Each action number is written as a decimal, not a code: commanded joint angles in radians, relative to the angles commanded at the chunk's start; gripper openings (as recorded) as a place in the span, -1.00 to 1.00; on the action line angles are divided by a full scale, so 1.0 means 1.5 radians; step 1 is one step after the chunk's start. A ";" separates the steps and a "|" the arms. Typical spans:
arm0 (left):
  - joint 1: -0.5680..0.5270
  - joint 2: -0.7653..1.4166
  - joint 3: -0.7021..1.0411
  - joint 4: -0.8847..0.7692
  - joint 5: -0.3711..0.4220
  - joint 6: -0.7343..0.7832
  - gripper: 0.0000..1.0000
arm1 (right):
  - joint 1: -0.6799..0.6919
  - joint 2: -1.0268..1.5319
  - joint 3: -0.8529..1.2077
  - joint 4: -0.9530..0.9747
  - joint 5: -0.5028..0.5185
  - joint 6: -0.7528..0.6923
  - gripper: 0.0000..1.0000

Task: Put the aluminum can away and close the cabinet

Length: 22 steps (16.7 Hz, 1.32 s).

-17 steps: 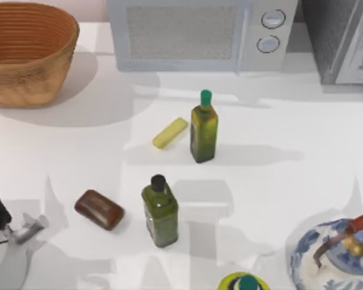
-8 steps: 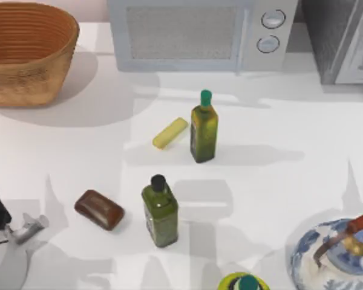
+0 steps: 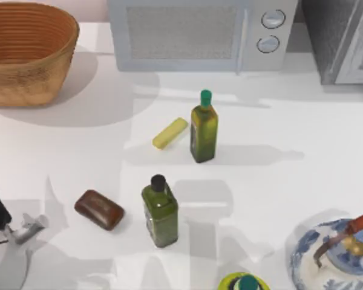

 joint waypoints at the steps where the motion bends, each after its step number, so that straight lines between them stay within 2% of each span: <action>1: 0.000 0.000 0.000 0.000 0.000 0.000 1.00 | -0.033 0.053 0.011 0.038 -0.033 0.004 1.00; 5: 0.000 0.000 0.000 0.000 0.000 0.000 1.00 | -0.148 0.254 0.043 0.166 -0.139 0.014 1.00; 8: 0.000 0.000 0.000 0.000 0.000 0.000 1.00 | -0.214 0.374 0.053 0.236 -0.181 0.015 1.00; 14: 0.000 0.000 0.000 0.000 0.000 0.000 1.00 | -0.294 0.505 0.056 0.315 -0.186 -0.006 1.00; 22: 0.000 0.000 0.000 0.000 0.000 0.000 1.00 | -0.297 0.511 0.062 0.313 -0.186 -0.009 1.00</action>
